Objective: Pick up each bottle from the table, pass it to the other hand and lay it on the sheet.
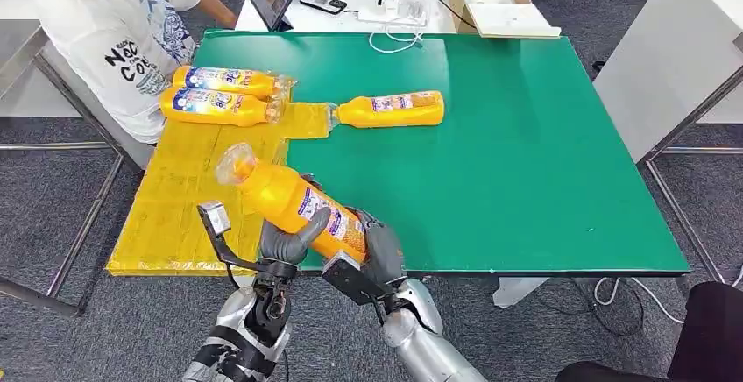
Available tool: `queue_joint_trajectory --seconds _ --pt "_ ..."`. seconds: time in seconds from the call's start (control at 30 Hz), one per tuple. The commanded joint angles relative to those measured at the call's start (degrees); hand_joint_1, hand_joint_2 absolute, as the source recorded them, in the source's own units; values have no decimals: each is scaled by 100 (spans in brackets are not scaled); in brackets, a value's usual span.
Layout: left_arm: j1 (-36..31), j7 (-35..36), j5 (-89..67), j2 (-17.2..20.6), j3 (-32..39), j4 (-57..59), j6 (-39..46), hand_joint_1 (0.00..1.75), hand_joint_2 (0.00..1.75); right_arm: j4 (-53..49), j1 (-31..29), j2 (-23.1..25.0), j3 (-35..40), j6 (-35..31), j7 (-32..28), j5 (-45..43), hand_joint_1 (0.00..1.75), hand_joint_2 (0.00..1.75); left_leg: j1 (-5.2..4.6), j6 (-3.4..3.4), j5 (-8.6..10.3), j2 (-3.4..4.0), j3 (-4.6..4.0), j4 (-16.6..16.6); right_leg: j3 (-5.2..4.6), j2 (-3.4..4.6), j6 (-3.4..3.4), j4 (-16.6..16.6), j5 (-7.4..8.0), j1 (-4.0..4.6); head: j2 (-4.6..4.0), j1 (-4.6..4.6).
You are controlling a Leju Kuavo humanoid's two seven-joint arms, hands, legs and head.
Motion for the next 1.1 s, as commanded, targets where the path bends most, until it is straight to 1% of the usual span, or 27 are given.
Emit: queue_joint_trajectory --seconds 0.03,0.07,0.1,0.13,0.17,0.2,0.27,0.3,0.33,0.37,0.4,0.43,0.47,0.5,0.53,0.63,0.7,0.77,0.8,0.83,0.87,0.9,0.93,0.97,1.03,1.07,1.1 --pt "-410 109 80 -16 -47 194 -182 175 175 476 -41 -101 325 -9 15 86 175 175 1 5 -9 -13 22 -1 28 -20 -10 -2 -13 4 0 0" --pt "-417 139 112 -15 -58 224 -227 175 175 452 -47 -104 305 -65 -2 82 175 175 1 4 -4 -10 12 -1 17 -15 -7 -3 -7 4 0 0" --pt "-427 153 124 -16 -65 251 -241 175 175 447 -60 -107 293 -96 12 85 148 175 0 6 -9 -13 24 -1 30 -21 -10 -2 -14 3 0 0" --pt "-429 164 130 -12 -79 264 -268 175 175 426 -62 -104 259 -174 18 78 0 175 0 7 -14 -15 34 0 41 -24 -13 -2 -18 5 0 0" --pt "-432 190 157 -13 -88 285 -306 175 175 409 -65 -97 212 -299 34 76 0 175 1 6 -9 -15 23 0 30 -23 -10 -2 -14 4 0 0" --pt "-426 190 156 -11 -87 292 -297 175 175 400 -77 -94 181 -329 51 58 0 0 -1 8 -12 -16 30 0 37 -25 -12 -1 -18 4 0 0" --pt "-422 147 99 14 -85 260 -200 175 175 283 -59 -116 99 -364 49 5 0 0 -2 5 -5 -11 15 -2 19 -18 -7 -2 -9 1 0 0" --pt "-431 58 -2 36 -65 239 -82 175 175 177 -37 -131 56 -339 31 -44 0 0 -2 8 -11 -12 27 -1 33 -21 -10 -2 -15 2 0 2" --pt "-478 -427 -643 90 -4 160 740 175 175 -138 47 -128 -102 -481 -260 -241 0 0 -1 6 -7 -6 17 -1 21 -13 -7 -2 -9 2 0 0" --pt "-625 -510 -781 126 130 239 1007 175 175 -592 124 -226 -87 -379 -245 -291 0 0 -2 7 -11 -6 27 -1 31 -14 -10 -2 -14 2 0 0" --pt "-730 -591 -929 168 248 291 1205 175 175 -1011 220 -302 -47 -286 -119 -287 0 0 0 5 -7 -7 13 1 17 -14 -9 0 -9 3 0 0" --pt "-823 -633 -1023 175 393 368 1345 175 175 -1356 300 -360 -20 -199 6 -285 0 0 -2 7 -11 -13 23 3 28 -22 -12 4 -16 2 0 0" --pt "-928 -619 -1028 178 557 491 1378 175 175 -1630 360 -409 19 -133 126 -256 0 0 0 4 -4 -15 7 3 12 -22 -9 4 -9 3 0 2" --pt "-996 -661 -1075 173 675 575 1472 175 175 -1754 382 -433 49 -57 159 -260 0 0 -1 6 -10 -15 21 5 26 -25 -14 7 -17 3 0 0" --pt "-1063 -665 -1078 169 760 670 1484 175 175 -1829 398 -444 73 -44 191 -240 0 0 -3 4 -5 -9 13 1 15 -15 -11 6 -10 1 0 0" --pt "-1211 -795 -1258 204 877 843 1732 175 175 -1814 388 -436 151 -63 195 -164 0 0 -2 6 -8 -8 24 -1 30 -16 -12 0 -12 3 0 0" --pt "-1333 -943 -1490 224 962 1015 2003 175 175 -1807 379 -427 205 -90 128 -192 0 0 -2 5 -4 -2 14 -3 17 -7 -7 -1 -6 1 0 0" --pt "-1404 -1103 -1727 265 994 1105 2306 175 175 -1848 385 -425 238 -88 96 -220 0 0 -2 8 -11 -1 29 -3 33 -9 -11 -2 -13 2 0 2" --pt "-1475 -1250 -1966 299 1038 1199 2657 175 175 -1921 400 -423 266 -102 32 -255 0 0 -2 5 -4 -2 16 -4 21 -8 -7 -3 -7 1 0 0" --pt "-1552 -1339 -2138 360 1074 1295 2854 175 175 -2044 432 -422 282 -137 -12 -290 0 0 -2 6 -8 -3 23 -3 28 -10 -10 -1 -11 1 0 2" --pt "-1559 -1347 -2596 439 1056 1197 3468 175 175 -2164 467 -418 295 -174 -102 -351 0 0 0 3 -2 0 8 -3 13 -4 -6 -1 -3 2 0 0" --pt "-1671 -1347 -2709 523 1131 1371 3568 175 175 -2360 534 -421 301 -231 -158 -414 0 0 -2 6 -10 2 25 -2 28 -5 -11 1 -11 2 0 0" --pt "-1713 -1347 -3099 619 1105 1388 4110 175 175 -2557 608 -413 283 -337 -278 -518 0 0 -1 3 -4 3 10 -2 13 -2 -8 1 -5 1 0 2" --pt "-1832 -1347 -3203 708 1165 1612 4224 175 175 -2782 691 -427 302 -416 -338 -566 0 0 -3 5 -12 5 27 -1 29 -3 -14 4 -13 2 0 2" --pt "-2034 -1347 -3695 870 1121 2093 4813 175 175 -3088 822 -419 282 -598 -453 -676 0 0 -2 3 -10 2 26 -3 27 -5 -15 4 -12 3 0 0" --pt "-2229 -1347 -4319 967 1281 2600 5150 175 175 -3261 887 -404 256 -708 -526 -817 0 0 -2 4 -14 -1 38 -3 41 -10 -18 4 -18 3 0 2" --pt "-2237 -1198 -5341 978 1927 2613 5150 175 175 -3349 914 -405 252 -772 -572 -905 0 0 -2 3 -7 -4 26 -4 29 -11 -13 3 -13 2 0 0"
